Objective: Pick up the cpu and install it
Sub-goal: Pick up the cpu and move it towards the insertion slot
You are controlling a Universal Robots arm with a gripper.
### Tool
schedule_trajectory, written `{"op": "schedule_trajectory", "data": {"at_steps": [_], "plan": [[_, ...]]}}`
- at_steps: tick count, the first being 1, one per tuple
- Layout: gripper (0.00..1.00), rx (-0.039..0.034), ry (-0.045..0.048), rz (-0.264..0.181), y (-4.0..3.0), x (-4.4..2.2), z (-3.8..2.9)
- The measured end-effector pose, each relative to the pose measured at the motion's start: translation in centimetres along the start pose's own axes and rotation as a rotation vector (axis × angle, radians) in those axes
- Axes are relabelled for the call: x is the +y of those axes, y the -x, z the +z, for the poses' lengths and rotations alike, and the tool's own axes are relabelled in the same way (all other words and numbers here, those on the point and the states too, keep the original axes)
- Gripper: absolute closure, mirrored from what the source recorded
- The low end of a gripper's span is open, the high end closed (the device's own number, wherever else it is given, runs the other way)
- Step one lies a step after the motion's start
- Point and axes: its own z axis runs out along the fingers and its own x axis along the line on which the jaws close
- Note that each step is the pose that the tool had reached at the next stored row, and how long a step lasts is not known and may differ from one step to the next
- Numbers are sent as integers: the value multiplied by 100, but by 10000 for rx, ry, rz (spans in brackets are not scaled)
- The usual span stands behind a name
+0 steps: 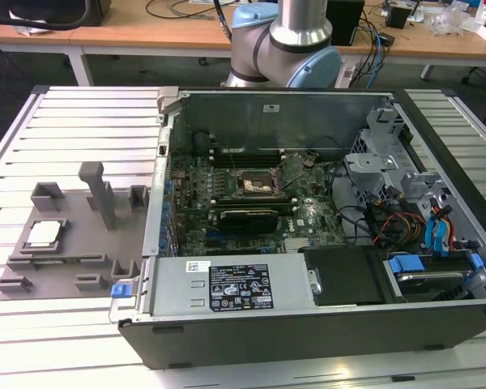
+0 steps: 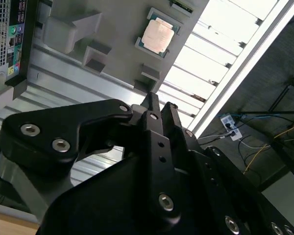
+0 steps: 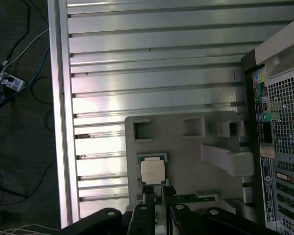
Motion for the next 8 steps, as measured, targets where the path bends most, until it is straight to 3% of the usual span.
{"op": "schedule_trajectory", "data": {"at_steps": [1,3,5,8], "plan": [[71,0,0,0,0,0,0],[46,0,0,0,-1,0,0],[34,0,0,1,-2,0,0],[34,0,-10,0,-2,0,4]]}}
